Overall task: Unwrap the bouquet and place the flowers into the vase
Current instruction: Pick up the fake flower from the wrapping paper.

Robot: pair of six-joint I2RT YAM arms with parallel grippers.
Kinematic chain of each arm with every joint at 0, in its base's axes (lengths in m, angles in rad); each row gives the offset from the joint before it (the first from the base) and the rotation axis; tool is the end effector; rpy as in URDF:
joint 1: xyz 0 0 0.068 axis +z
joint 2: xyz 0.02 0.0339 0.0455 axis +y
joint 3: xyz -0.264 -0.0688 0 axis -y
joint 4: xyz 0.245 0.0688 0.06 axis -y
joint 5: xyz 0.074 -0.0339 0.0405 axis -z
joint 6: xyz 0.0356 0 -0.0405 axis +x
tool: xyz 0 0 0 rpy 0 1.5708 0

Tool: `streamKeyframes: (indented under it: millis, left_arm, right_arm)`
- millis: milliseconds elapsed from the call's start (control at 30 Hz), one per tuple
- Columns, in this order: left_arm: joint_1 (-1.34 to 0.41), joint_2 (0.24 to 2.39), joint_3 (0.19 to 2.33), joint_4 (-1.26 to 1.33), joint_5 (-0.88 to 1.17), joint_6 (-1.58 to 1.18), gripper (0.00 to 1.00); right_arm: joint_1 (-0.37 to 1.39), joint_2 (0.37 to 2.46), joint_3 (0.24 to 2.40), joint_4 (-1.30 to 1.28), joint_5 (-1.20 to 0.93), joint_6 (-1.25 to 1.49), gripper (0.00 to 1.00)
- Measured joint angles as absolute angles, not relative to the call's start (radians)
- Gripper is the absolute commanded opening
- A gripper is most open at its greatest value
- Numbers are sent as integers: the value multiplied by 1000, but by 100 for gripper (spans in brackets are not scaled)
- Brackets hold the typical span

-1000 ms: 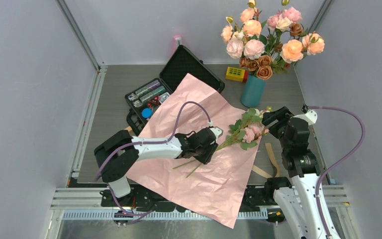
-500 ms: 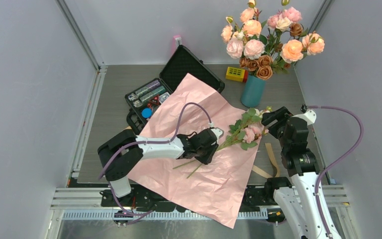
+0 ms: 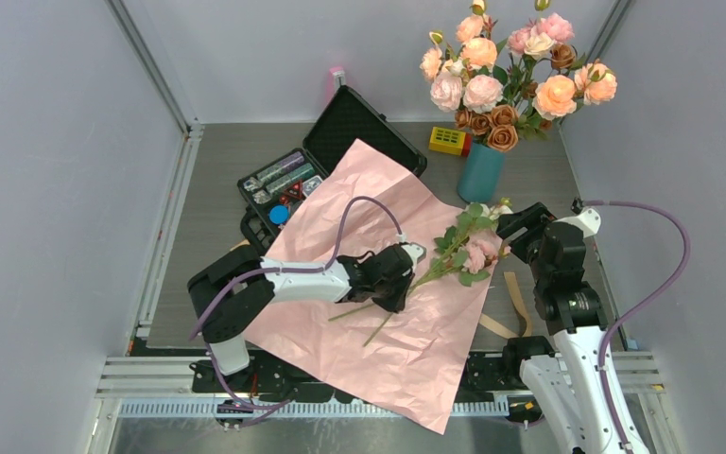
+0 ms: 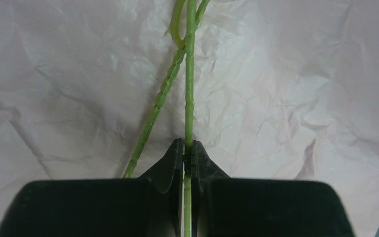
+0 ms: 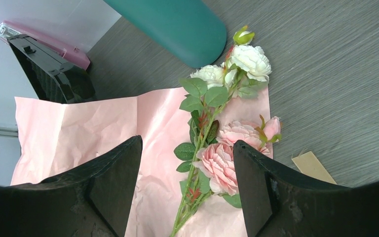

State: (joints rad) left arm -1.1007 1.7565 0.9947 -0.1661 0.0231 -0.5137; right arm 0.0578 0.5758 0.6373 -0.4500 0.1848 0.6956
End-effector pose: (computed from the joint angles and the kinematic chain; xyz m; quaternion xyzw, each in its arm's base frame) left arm 0.1592 -0.3152 0.1596 0.2780 0.9071 -0.2358 0.2105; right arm 0.1404 0.0016 0.2909 0.3080 0.7690 0.1329 0.5442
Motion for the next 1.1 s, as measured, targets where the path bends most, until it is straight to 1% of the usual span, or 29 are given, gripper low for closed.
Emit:
streamKeyframes:
  millis: [200, 500, 700, 933, 1100]
  left_arm:
    - [-1101, 1729, 955, -109, 73, -545, 0]
    - [-1104, 1563, 849, 39, 91, -653, 0]
    - [-1104, 1471, 785, 123, 83, -719, 0]
    - [-1104, 1416, 721, 244, 73, -806, 0]
    - [-1104, 1404, 684, 316, 73, -841, 0]
  right_arm:
    - [58, 575, 637, -450, 185, 696, 73]
    - [58, 562, 638, -450, 170, 706, 76]
    - [58, 562, 649, -453, 105, 721, 81]
    - [58, 562, 655, -469, -9, 831, 81]
    - [58, 548, 562, -414, -101, 958, 82]
